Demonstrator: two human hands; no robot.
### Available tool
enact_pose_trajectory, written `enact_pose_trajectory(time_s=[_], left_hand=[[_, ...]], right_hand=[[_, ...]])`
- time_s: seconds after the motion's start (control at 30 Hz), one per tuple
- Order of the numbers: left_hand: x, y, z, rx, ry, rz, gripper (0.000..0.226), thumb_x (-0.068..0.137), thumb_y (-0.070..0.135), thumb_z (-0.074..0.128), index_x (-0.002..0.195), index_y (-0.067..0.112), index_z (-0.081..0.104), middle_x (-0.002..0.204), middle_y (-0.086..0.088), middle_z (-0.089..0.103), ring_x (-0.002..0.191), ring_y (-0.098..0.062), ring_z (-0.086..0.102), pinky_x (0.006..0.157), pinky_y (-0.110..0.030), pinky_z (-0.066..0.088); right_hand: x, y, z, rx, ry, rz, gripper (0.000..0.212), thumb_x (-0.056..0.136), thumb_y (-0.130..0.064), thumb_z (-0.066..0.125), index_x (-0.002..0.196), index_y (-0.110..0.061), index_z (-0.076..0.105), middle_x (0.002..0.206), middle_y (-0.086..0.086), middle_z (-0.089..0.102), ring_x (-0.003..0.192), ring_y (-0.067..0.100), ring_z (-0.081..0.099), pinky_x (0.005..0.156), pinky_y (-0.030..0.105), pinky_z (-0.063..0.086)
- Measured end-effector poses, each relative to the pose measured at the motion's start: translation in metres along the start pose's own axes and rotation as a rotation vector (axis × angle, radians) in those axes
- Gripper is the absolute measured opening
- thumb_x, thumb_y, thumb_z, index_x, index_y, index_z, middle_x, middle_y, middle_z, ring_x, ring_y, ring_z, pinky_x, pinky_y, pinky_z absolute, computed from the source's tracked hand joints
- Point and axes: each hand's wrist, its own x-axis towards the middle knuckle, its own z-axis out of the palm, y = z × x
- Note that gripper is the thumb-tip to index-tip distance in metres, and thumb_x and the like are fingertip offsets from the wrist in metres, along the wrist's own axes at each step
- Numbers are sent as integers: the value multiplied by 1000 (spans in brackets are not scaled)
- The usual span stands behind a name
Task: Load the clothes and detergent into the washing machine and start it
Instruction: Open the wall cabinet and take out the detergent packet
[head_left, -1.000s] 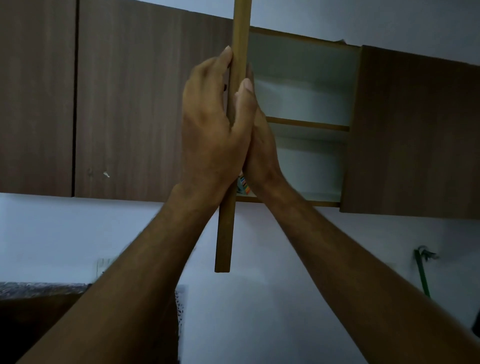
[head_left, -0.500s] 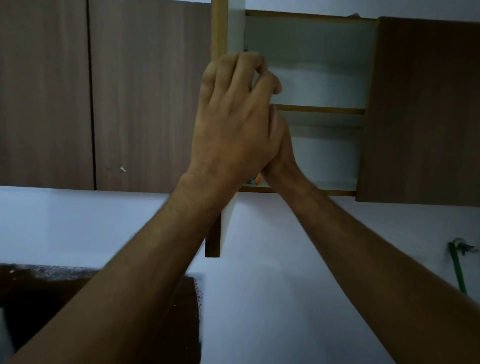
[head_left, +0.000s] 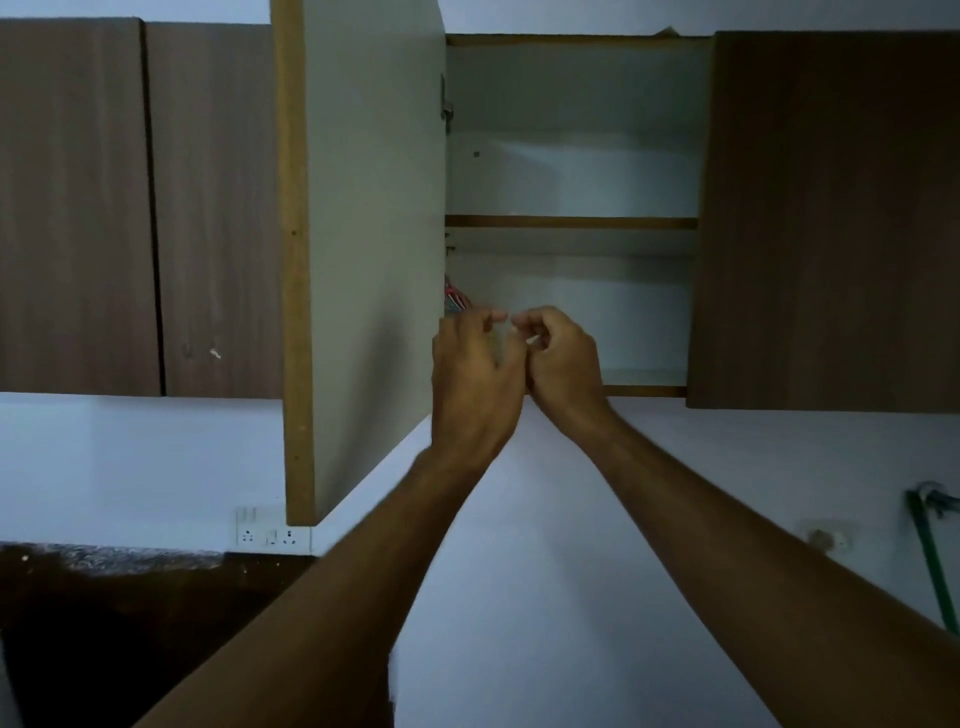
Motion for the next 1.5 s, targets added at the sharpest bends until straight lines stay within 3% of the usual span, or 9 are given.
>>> enact_pose_trajectory(time_s=[0.43, 0.67, 0.77, 0.93, 1.07, 1.13, 1.2, 1.33, 1.5], left_hand=[[61, -129, 91, -141, -37, -201, 38, 99, 16, 52, 137, 9, 54, 138, -11, 50, 126, -23, 52, 106, -40, 47], [112, -187, 139, -309, -62, -289, 56, 101, 17, 47, 153, 21, 28, 157, -6, 28, 142, -24, 35, 114, -47, 39], [135, -210, 152, -421, -54, -407, 69, 86, 25, 51, 152, 29, 29, 152, -6, 40, 136, -25, 45, 109, -49, 44], [152, -226, 161, -500, 42, -515, 71, 87, 24, 61, 152, 30, 32, 146, -4, 48, 129, -24, 52, 107, -47, 46], [159, -240, 170, -543, 38, -539, 65, 91, 24, 65, 149, 35, 35, 139, -2, 53, 120, -25, 58, 100, -48, 52], [161, -241, 173, -565, 32, -554, 64, 88, 29, 71, 143, 35, 40, 132, -3, 58, 113, -24, 63, 93, -48, 56], [163, -241, 174, -567, 37, -563, 69, 85, 23, 73, 143, 36, 39, 135, -4, 56, 117, -25, 61, 95, -49, 55], [162, -239, 176, -499, 48, -524, 80, 81, -8, 59, 147, 30, 36, 141, -6, 46, 125, -24, 53, 102, -45, 51], [164, -232, 176, -519, -26, -553, 79, 70, -5, 61, 142, 25, 45, 132, -3, 60, 117, -26, 60, 97, -48, 54]], right_hand=[[83, 118, 51, -205, -86, 114, 35, 89, -10, 66, 123, -10, 59, 117, 3, 60, 103, 9, 55, 67, 4, 35], [152, 168, 104, -148, -227, 340, 72, 81, -17, 77, 144, -11, 43, 137, 12, 54, 122, 23, 55, 92, 26, 48], [166, 181, 126, -54, -284, 459, 77, 77, -20, 81, 142, -9, 41, 126, 10, 56, 118, 28, 57, 98, 40, 51], [205, 241, 178, -151, -385, 439, 112, 40, -69, 62, 139, -20, 45, 129, 16, 57, 116, 37, 57, 100, 48, 50], [191, 217, 175, -155, -367, 460, 84, 77, -61, 57, 149, -23, 34, 143, 19, 41, 130, 43, 43, 105, 41, 43], [187, 224, 176, -17, -368, 551, 53, 104, -36, 42, 151, -15, 30, 150, 16, 35, 138, 39, 36, 98, 31, 39], [182, 232, 175, 136, -366, 608, 44, 106, -25, 35, 147, -11, 36, 144, 15, 44, 135, 37, 42, 95, 35, 42], [183, 238, 171, 44, -244, 543, 40, 92, -39, 59, 123, -15, 55, 120, 12, 63, 111, 33, 61, 87, 34, 51], [189, 243, 155, -18, -85, 561, 41, 90, -32, 66, 122, -8, 60, 120, 13, 65, 106, 31, 62, 74, 26, 41]])
